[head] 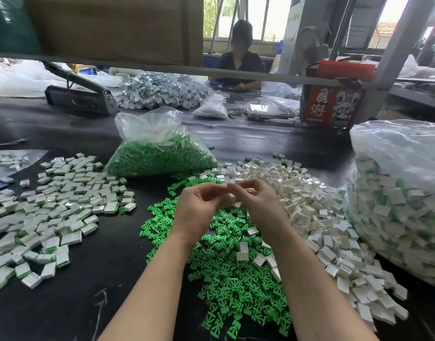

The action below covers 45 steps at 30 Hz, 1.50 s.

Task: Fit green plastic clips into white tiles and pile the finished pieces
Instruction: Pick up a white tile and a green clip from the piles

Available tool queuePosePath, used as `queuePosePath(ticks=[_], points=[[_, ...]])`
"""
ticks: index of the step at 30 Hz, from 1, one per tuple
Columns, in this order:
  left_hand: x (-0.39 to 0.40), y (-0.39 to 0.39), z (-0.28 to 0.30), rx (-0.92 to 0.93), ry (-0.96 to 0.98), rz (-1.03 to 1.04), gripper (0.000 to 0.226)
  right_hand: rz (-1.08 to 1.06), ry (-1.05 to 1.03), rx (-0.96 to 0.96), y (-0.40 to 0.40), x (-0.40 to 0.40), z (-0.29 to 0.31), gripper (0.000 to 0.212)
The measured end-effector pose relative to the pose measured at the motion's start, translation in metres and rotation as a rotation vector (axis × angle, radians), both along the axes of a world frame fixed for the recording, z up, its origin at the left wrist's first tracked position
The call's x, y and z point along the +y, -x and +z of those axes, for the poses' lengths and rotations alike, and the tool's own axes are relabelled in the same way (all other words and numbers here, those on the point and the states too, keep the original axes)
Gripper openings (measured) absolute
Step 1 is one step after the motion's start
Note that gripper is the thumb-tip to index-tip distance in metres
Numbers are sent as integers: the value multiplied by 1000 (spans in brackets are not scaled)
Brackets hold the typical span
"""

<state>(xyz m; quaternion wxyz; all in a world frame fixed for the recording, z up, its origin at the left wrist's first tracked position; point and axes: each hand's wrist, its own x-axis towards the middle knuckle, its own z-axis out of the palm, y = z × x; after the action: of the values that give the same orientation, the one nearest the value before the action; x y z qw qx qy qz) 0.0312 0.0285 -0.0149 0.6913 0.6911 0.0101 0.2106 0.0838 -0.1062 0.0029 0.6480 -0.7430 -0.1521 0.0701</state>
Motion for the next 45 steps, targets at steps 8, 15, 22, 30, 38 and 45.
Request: queuePosePath(ticks=[8,15,22,30,38,45], points=[[13,-3,-4,106,276,53,11,204,961,-404,-1,4,-10,29],[17,0,-2,143,556,-132,24,138,883,-451,2,10,-13,10],[21,0,-3,126,626,-168,30,30,218,-169,-1,0,-4,7],[18,-1,-2,172,674,-109,25,143,-237,160,5,-2,8,5],[18,-1,-1,174,706,-131,15,201,-373,196,5,-3,9,22],[20,-3,-4,167,678,-221,13,163,-491,302,3,-3,9,21]])
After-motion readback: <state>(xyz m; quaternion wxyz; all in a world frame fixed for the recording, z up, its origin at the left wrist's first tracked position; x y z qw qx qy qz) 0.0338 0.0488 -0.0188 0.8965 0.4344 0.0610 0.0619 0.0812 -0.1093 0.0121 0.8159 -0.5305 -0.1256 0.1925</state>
